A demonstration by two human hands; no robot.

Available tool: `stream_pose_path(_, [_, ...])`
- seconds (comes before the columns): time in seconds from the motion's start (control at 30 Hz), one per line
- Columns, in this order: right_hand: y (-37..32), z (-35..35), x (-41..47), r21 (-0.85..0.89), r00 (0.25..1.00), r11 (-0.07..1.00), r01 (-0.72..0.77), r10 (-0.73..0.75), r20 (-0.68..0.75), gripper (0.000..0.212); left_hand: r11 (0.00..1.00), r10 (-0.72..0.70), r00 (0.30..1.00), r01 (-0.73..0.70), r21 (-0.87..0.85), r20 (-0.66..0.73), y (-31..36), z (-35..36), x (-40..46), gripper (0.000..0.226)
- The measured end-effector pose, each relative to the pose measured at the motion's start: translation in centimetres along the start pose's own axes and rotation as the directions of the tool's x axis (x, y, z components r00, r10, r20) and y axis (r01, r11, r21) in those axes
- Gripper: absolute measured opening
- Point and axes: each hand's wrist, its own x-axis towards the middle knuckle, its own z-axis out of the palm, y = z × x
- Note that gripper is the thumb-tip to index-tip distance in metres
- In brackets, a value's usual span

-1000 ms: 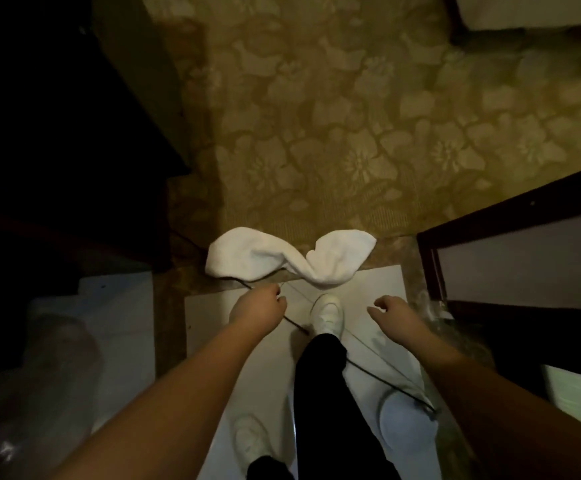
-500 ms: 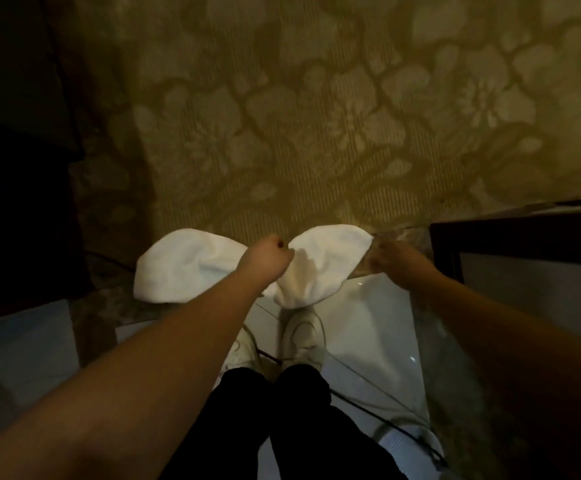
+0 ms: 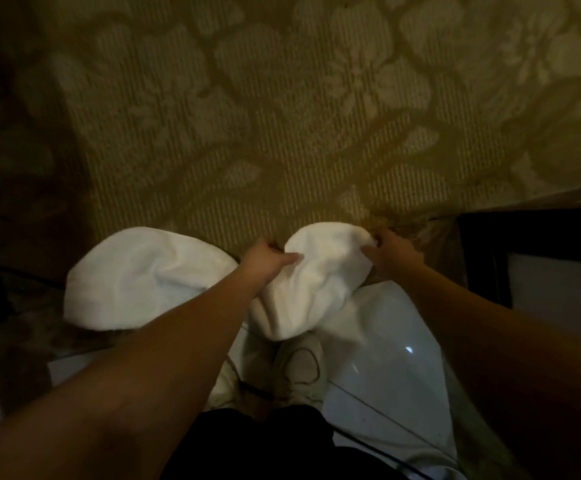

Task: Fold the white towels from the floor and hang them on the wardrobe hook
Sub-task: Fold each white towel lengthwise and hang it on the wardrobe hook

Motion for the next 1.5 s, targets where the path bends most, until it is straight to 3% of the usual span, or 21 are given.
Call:
stream_pose_path(0.07, [0.0, 0.2, -1.2, 0.019, 0.998, 1.0, -0.003, 0.004, -0.061, 0.024, 1.0, 0.0, 0.999, -0.001, 0.017, 0.041, -0.3, 0.2, -0.4, 0.029])
stream_pose_path(0.13, [0.0, 0.0, -3.1, 0.04, 0.996, 0.999, 0.031, -0.028, -0.08, 0.009, 0.999, 0.014, 0.999, -0.016, 0.032, 0.043, -0.5, 0.2, -1.5, 0.006])
stream_pose_path(0.23, [-0.5, -1.4, -7.2, 0.044, 0.988, 0.992, 0.119, -0.114, -0.104, 0.009, 0.987, 0.107, 0.994, -0.103, 0.124, -0.029, 0.0, -0.7, -4.6, 0.004])
stream_pose_path(0.3, [-1.5, -3.0, -10.3, 0.054, 0.973, 0.975, 0.214, -0.208, -0.103, 0.012, 0.943, 0.231, 0.971, -0.207, 0.261, -0.065, 1.2, -1.5, -7.4, 0.027])
stream_pose_path(0.43, [-4.8, -6.7, -17.0, 0.124, 0.937, 0.929, 0.349, -0.344, -0.066, 0.006, 0.885, 0.427, 0.901, -0.434, 0.167, 0.079, 5.5, -3.7, -14.5, 0.057])
stream_pose_path(0.57, [-8.5, -11.5, -24.1, 0.174, 0.89, 0.876, 0.45, -0.455, -0.014, 0.005, 0.839, 0.467, 0.862, -0.503, 0.208, 0.199, 10.0, -7.3, -21.7, 0.073])
stream_pose_path(0.7, [-11.4, -16.5, -31.3, 0.147, 0.807, 0.794, 0.589, -0.587, -0.062, 0.005, 0.757, 0.499, 0.82, -0.571, 0.319, 0.281, 13.5, -12.1, -29.0, 0.047])
stream_pose_path(0.8, [-12.9, -19.6, -36.1, 0.133, 0.763, 0.751, 0.647, -0.637, -0.112, 0.006, 0.696, 0.542, 0.804, -0.593, 0.405, 0.246, 14.9, -15.2, -34.2, 0.031])
stream_pose_path(0.9, [-14.9, -21.9, -40.5, 0.109, 0.775, 0.767, 0.632, -0.625, -0.094, 0.01, 0.569, 0.585, 0.79, -0.561, 0.601, 0.184, 15.6, -18.1, -39.4, 0.017])
stream_pose_path(1.0, [-16.7, -23.7, -44.8, 0.043, 0.713, 0.712, 0.701, -0.698, -0.069, 0.011, 0.46, 0.601, 0.789, -0.472, 0.752, 0.127, 15.8, -21.1, -44.8, 0.028])
stream_pose_path(1.1, [-18.2, -25.2, -49.4, -0.062, 0.658, 0.661, 0.748, -0.75, -0.059, 0.008, 0.366, 0.685, 0.728, -0.397, 0.842, 0.046, 16.2, -23.4, -50.8, 0.028])
stream_pose_path(1.3, [-20.0, -28.4, -60.1, -0.411, 0.528, 0.484, 0.773, -0.849, -0.008, 0.031, 0.368, 0.77, 0.632, -0.321, 0.873, -0.092, 15.9, -26.3, -64.4, 0.02])
stream_pose_path(1.4, [-19.5, -28.8, -64.7, -0.56, 0.518, 0.431, 0.707, -0.855, -0.004, 0.037, 0.346, 0.803, 0.582, -0.28, 0.895, -0.129, 14.1, -26.9, -70.2, 0.021])
stream_pose_path(1.5, [-18.3, -28.4, -69.5, -0.578, 0.539, 0.472, 0.665, -0.84, -0.066, 0.031, 0.36, 0.827, 0.534, -0.26, 0.896, -0.177, 11.4, -27.0, -75.9, 0.026])
